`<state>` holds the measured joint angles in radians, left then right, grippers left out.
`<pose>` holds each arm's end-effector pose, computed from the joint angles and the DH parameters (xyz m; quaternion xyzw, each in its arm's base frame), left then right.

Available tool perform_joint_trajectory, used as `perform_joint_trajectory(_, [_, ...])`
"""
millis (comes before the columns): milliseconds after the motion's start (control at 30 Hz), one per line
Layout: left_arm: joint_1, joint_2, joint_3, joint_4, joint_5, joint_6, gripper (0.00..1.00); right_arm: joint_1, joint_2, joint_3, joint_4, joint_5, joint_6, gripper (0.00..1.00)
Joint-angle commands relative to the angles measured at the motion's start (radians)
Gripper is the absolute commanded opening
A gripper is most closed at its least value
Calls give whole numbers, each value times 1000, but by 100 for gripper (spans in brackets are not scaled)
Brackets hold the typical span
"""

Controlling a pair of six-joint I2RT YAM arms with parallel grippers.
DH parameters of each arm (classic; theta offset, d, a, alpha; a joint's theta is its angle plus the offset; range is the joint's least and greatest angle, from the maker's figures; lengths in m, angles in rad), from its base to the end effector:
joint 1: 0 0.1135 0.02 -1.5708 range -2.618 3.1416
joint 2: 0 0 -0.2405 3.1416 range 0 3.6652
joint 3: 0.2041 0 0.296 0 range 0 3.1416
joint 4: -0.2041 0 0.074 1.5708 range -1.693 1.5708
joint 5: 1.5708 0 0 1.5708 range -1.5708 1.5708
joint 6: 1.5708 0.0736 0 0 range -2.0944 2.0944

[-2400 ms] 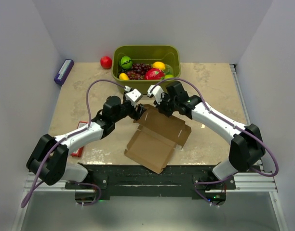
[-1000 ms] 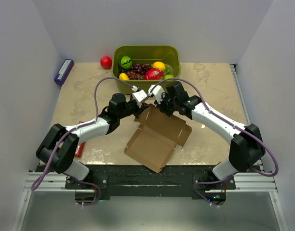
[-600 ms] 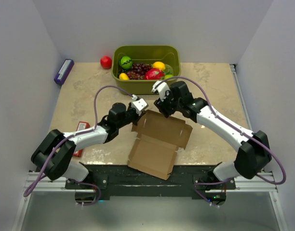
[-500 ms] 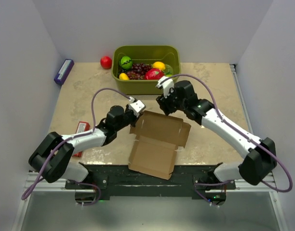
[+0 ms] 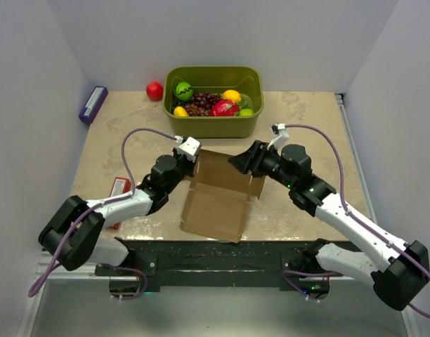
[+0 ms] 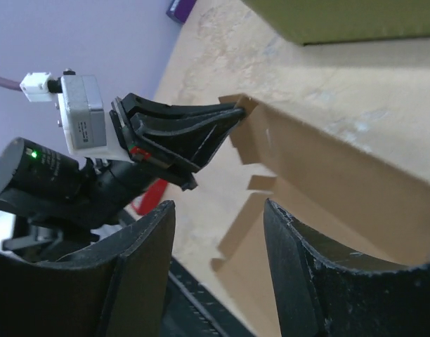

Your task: Fold the paper box

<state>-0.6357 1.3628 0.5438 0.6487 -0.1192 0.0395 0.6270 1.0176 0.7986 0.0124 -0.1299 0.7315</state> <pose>0.2925 -0.2050 0.1531 0.2166 0.7329 -0.1454 0.6283 0.2644 0.2034 0.2836 -0.0004 0.7757 0.4344 0.4578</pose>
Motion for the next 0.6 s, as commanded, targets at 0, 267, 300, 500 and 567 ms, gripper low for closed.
perform_joint_trajectory(0, [-1,-30,10,101,-68,-12,0,5,4,-13,138,53,292,61])
perform_joint_trajectory(267, [-5,-60,-96,230,-62,10,0,10,180,-38,207,36,569,66])
perform_joint_trajectory(300, [-9,-62,-103,245,-68,11,0,17,193,-45,221,58,589,66])
perform_joint_trajectory(500, [-21,-70,-150,301,-69,14,0,49,220,-87,245,211,715,66])
perform_joint_trajectory(567, [-32,-70,-162,315,-73,20,0,59,219,-99,233,269,747,65])
